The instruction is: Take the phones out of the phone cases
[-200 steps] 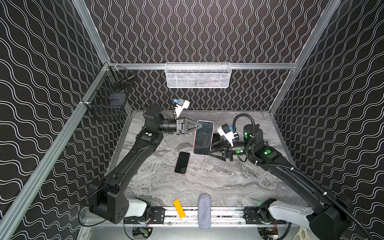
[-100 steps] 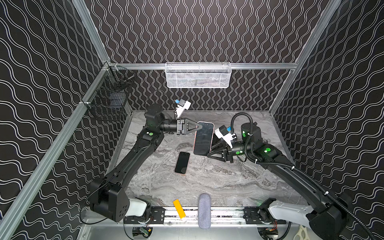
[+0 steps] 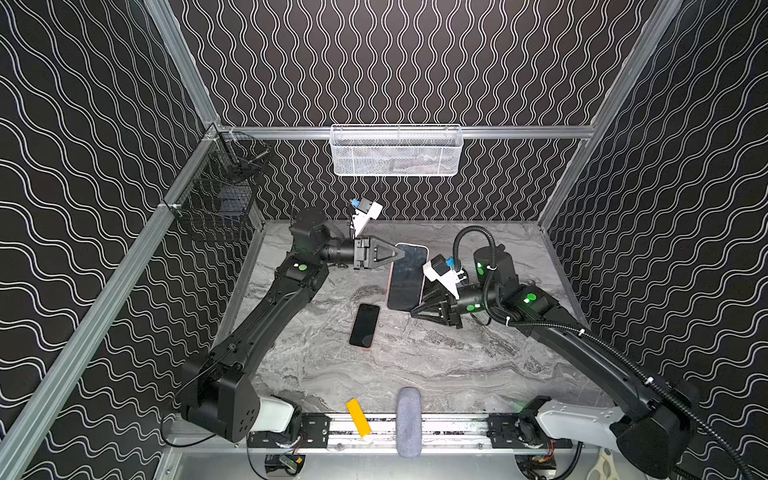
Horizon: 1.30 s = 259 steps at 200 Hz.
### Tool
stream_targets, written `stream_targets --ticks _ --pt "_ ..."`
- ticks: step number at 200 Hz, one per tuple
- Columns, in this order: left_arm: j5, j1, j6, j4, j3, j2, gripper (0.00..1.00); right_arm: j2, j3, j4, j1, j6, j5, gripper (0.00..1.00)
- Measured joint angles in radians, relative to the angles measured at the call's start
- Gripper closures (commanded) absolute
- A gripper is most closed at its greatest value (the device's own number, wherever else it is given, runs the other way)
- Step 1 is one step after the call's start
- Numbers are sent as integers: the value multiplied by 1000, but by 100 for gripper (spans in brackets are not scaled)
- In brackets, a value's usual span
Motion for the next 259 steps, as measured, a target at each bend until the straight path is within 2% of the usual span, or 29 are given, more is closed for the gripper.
stream_targets --ticks 41,65,89,124,200,259 --pt "0 0 1 1 6 3 100 -2 2 -29 8 -23 15 76" --pt "2 0 1 2 6 5 100 0 8 -39 10 -31 24 82" --pt "19 0 24 14 6 5 100 5 15 -61 17 -32 27 92" --pt "42 1 61 24 -6 -8 100 7 20 -68 41 -34 50 96" --pt "167 -2 202 24 -23 1 100 -1 12 -77 229 -61 383 100" --pt "178 -6 224 14 -27 35 100 13 -2 -68 309 -163 583 98"
